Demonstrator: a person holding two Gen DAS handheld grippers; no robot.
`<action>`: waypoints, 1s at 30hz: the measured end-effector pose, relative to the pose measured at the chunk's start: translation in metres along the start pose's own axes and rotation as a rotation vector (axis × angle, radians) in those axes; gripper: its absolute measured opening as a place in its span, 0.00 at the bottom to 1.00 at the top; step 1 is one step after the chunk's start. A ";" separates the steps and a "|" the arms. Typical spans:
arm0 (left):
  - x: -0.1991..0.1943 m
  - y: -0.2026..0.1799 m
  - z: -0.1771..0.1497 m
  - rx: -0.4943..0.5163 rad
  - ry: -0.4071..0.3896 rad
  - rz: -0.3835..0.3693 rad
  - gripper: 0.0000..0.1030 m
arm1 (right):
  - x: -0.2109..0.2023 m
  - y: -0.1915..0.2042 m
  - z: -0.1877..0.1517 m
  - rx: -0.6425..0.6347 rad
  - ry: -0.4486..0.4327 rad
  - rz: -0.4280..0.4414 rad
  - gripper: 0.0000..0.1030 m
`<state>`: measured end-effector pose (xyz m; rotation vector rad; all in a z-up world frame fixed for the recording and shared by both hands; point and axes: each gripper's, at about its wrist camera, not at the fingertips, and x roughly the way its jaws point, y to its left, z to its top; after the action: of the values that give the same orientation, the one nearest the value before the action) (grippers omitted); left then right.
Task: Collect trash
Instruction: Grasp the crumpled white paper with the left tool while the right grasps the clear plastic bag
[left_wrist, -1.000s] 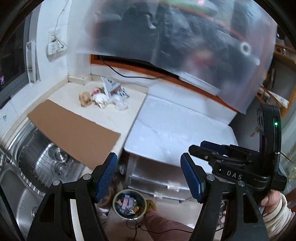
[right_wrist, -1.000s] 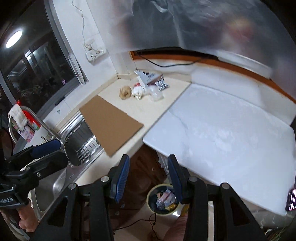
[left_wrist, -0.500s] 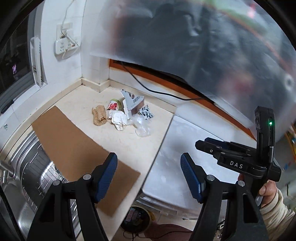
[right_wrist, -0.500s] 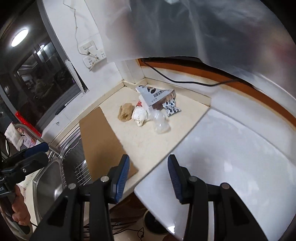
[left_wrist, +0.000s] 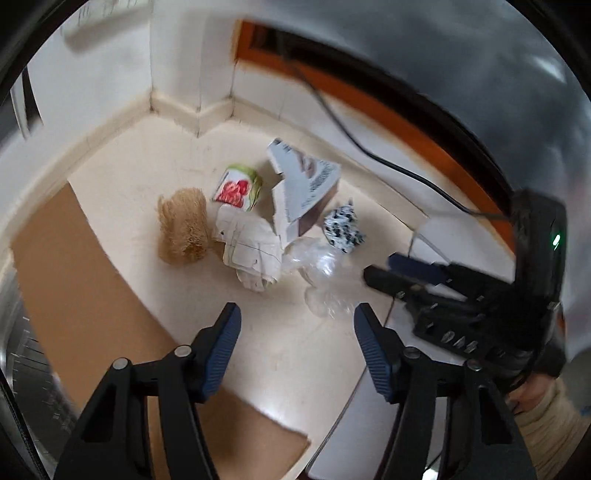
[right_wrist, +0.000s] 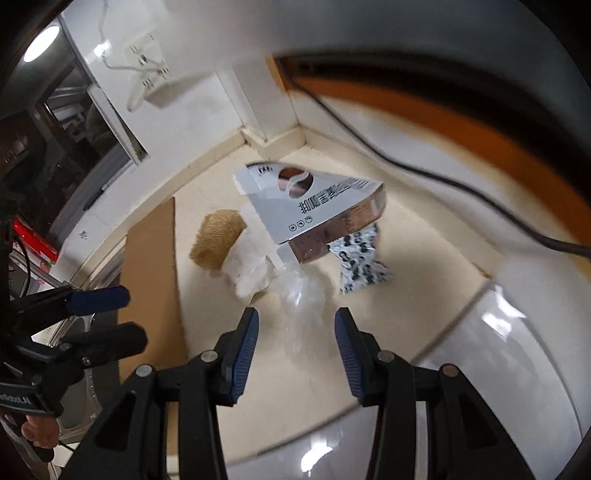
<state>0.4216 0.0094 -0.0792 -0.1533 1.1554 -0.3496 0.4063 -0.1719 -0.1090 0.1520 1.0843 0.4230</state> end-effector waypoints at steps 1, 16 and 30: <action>0.007 0.006 0.004 -0.023 0.005 -0.014 0.60 | 0.012 -0.001 0.002 -0.004 0.014 0.008 0.42; 0.079 0.028 0.035 -0.123 0.091 0.023 0.60 | 0.058 -0.011 -0.007 -0.033 0.055 0.053 0.16; 0.135 0.022 0.045 -0.113 0.205 0.110 0.62 | 0.038 -0.043 -0.022 0.028 0.051 0.108 0.09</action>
<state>0.5154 -0.0203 -0.1849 -0.1547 1.3817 -0.2057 0.4130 -0.1973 -0.1644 0.2261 1.1363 0.5109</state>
